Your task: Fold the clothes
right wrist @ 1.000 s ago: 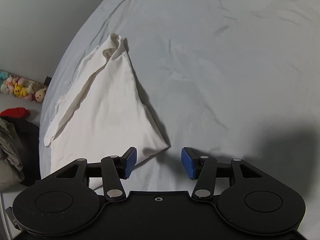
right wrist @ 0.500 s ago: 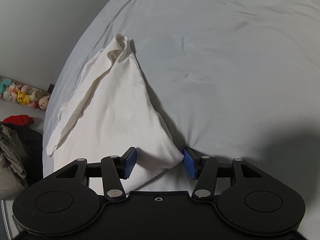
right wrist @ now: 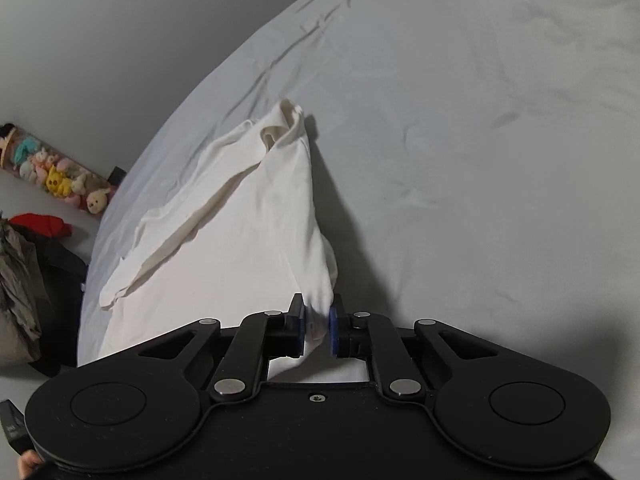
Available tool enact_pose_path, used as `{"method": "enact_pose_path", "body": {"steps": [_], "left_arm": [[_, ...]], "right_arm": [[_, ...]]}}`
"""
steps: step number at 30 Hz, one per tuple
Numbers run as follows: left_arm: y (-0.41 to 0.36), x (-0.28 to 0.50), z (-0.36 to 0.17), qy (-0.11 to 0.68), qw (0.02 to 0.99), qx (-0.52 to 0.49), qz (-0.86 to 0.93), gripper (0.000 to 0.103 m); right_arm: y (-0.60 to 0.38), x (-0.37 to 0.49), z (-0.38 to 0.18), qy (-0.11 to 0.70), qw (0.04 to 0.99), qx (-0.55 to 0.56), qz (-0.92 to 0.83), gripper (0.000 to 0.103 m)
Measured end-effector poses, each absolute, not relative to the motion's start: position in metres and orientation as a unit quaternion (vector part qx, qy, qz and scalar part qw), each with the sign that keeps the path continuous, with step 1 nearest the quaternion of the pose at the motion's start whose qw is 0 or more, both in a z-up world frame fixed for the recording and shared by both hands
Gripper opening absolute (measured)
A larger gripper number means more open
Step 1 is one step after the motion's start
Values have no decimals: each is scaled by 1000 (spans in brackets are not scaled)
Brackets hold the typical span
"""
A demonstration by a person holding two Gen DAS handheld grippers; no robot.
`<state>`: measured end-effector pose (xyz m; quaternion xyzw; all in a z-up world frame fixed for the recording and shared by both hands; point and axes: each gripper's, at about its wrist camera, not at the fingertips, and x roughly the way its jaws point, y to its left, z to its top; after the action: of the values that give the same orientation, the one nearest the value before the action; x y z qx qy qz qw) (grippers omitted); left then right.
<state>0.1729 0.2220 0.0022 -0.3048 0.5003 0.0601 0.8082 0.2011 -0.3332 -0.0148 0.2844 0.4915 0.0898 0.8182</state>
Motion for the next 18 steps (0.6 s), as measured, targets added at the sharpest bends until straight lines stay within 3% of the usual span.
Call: {"method": "enact_pose_path", "body": {"steps": [18], "left_arm": [[172, 54, 40, 570, 798, -196, 14, 9]], "right_arm": [[-380, 78, 22, 548, 794, 244, 97, 9]]}}
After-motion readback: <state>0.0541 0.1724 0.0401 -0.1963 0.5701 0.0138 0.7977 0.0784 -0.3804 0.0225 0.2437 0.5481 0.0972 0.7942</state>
